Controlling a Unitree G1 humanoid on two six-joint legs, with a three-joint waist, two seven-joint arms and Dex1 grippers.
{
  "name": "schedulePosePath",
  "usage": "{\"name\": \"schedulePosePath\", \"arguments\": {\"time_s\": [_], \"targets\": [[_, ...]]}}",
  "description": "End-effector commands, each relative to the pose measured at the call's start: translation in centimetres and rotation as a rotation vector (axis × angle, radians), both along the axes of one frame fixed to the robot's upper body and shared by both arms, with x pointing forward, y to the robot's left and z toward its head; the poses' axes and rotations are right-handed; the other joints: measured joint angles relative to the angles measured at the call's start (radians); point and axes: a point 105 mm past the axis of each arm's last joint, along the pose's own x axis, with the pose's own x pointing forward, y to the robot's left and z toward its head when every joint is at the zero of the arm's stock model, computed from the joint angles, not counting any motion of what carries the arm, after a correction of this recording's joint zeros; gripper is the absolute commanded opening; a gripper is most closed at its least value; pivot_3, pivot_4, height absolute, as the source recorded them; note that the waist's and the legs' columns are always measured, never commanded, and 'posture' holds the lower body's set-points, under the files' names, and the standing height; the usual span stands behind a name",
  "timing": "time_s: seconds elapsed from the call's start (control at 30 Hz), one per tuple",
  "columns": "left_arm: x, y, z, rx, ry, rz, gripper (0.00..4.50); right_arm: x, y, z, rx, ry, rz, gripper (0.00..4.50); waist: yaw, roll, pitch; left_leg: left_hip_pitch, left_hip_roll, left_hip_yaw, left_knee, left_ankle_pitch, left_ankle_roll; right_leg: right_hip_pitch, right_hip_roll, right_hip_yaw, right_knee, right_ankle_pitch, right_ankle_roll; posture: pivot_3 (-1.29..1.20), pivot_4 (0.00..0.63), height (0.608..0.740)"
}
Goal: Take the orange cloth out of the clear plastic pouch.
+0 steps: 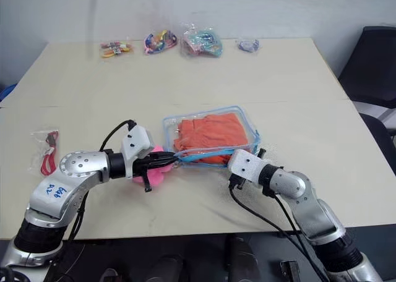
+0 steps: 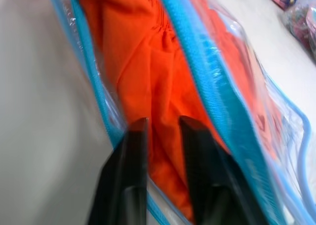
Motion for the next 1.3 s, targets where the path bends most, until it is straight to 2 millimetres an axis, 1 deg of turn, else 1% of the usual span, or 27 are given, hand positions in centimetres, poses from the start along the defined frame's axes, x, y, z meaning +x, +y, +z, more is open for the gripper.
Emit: {"name": "schedulePosePath", "arguments": {"time_s": [0.03, 0.3, 0.43, 0.6, 0.67, 0.77, 0.87, 1.0, 1.17, 1.3], "targets": [[-0.3, -0.1, 0.8, 0.002, -0.046, -0.020, 0.00, 0.0, 0.5, 1.1, -0.048, -0.109, 0.041, 2.02, -0.001, 0.000, 0.000, 0.000, 0.000, 0.000, 0.000, 0.000, 0.000, 0.000, 0.000, 0.000, 0.000, 0.000, 0.000, 0.00, 0.150, 0.740], [-0.4, -0.2, 0.8, 0.003, -0.052, -0.024, 0.00, 0.2, 0.6, 0.7, -0.169, -0.216, 0.070, 2.02, -0.001, 0.000, 0.000, 0.000, 0.000, 0.000, 0.000, 0.000, 0.000, 0.000, 0.000, 0.000, 0.000, 0.000, 0.000, 0.00, 0.150, 0.740], [-0.4, -0.2, 0.8, 0.000, -0.054, -0.025, 0.00, 0.0, 0.9, 0.8, -0.231, -0.263, 0.116, 2.02, -0.002, 0.000, 0.000, 0.000, 0.000, 0.001, 0.000, 0.000, 0.000, 0.000, 0.000, 0.000, 0.000, 0.000, 0.000, 0.00, 0.150, 0.740], [-0.5, -0.4, 0.6, 0.005, -0.053, -0.035, 0.00, -0.7, 1.0, 0.9, -0.362, -0.288, 0.215, 2.02, -0.002, 0.000, 0.000, 0.000, 0.000, 0.000, 0.000, 0.000, 0.000, 0.000, 0.000, 0.000, 0.000, 0.000, 0.000, 0.00, 0.150, 0.740], [-0.5, -0.4, 0.6, 0.005, -0.054, -0.037, 0.00, -0.7, 1.0, 0.8, -0.382, -0.283, 0.231, 2.02, -0.003, 0.000, 0.000, 0.000, 0.000, 0.000, 0.000, 0.000, 0.000, 0.000, 0.000, 0.000, 0.000, 0.000, 0.000, 0.00, 0.150, 0.740], [-0.6, -0.5, 0.6, 0.005, -0.056, -0.041, 0.00, -0.6, 1.1, 1.1, -0.352, -0.257, 0.221, 2.02, -0.004, 0.000, 0.000, 0.000, 0.001, 0.001, 0.000, 0.000, -0.001, 0.000, 0.000, 0.000, 0.000, 0.000, 0.000, 0.00, 0.150, 0.740], [-0.6, -0.6, 0.6, 0.004, -0.056, -0.042, 0.00, -0.4, 1.1, 1.2, -0.345, -0.252, 0.213, 2.63, -0.004, 0.000, 0.000, 0.000, 0.001, 0.000, 0.000, 0.000, -0.001, 0.000, 0.000, 0.000, 0.000, 0.000, 0.000, 0.00, 0.150, 0.740], [-0.6, -0.7, 0.6, 0.001, -0.056, -0.044, 0.00, 0.1, 1.1, 0.8, -0.365, -0.264, 0.191, 3.94, -0.005, 0.000, 0.000, 0.000, 0.001, 0.000, 0.000, 0.000, -0.001, 0.000, 0.000, 0.000, 0.000, 0.000, 0.000, 0.00, 0.150, 0.740], [-0.8, -0.9, 0.6, -0.006, -0.054, -0.047, 0.00, 0.8, 1.3, 1.0, -0.340, -0.265, 0.162, 3.94, -0.008, 0.000, 0.000, 0.000, 0.001, 0.000, 0.000, 0.000, -0.001, 0.000, 0.000, 0.000, 0.000, 0.000, 0.000, 0.00, 0.150, 0.740], [-0.7, -1.0, 0.6, -0.008, -0.053, -0.048, 0.00, 0.9, 1.9, 1.9, -0.250, -0.239, 0.143, 3.94, -0.014, 0.000, 0.000, 0.000, 0.001, 0.000, 0.000, 0.000, -0.001, 0.000, 0.000, 0.000, 0.000, 0.000, 0.000, 0.00, 0.150, 0.740]]}}
